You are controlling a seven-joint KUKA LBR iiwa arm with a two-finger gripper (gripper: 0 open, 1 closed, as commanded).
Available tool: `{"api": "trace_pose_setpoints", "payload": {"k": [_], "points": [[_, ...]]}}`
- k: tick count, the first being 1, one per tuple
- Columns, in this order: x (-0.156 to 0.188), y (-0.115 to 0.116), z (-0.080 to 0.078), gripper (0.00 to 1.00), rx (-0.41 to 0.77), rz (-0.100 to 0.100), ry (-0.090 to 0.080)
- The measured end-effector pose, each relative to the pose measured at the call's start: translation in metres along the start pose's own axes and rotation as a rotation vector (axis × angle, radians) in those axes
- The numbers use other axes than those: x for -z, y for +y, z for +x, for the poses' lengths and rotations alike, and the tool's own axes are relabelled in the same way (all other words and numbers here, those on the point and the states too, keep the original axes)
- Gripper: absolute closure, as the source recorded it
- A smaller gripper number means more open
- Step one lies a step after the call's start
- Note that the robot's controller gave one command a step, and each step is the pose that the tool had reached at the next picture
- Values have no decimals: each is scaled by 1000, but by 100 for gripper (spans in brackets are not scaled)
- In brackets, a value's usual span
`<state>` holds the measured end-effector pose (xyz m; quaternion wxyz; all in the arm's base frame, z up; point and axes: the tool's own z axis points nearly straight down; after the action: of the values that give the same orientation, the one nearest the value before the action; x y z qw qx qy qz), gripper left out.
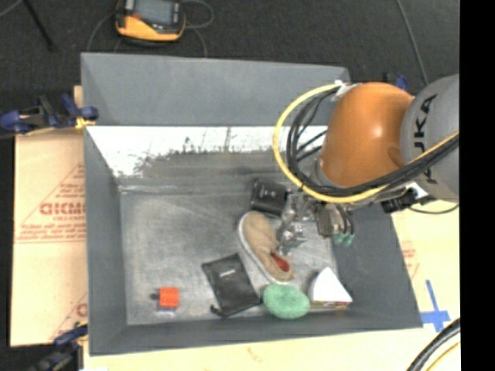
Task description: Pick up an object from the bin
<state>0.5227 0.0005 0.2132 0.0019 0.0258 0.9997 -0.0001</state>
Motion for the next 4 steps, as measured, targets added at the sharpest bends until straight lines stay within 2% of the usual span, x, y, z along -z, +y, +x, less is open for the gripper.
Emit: {"api": "trace_pose_setpoints", "payload": {"k": [1,2,3,4], "points": [[0,0,0,0,2,1,1],[0,0,0,0,2,1,1],[2,6,-20,0,40,1,0],[-46,9,-28,0,110,1,-8]]}}
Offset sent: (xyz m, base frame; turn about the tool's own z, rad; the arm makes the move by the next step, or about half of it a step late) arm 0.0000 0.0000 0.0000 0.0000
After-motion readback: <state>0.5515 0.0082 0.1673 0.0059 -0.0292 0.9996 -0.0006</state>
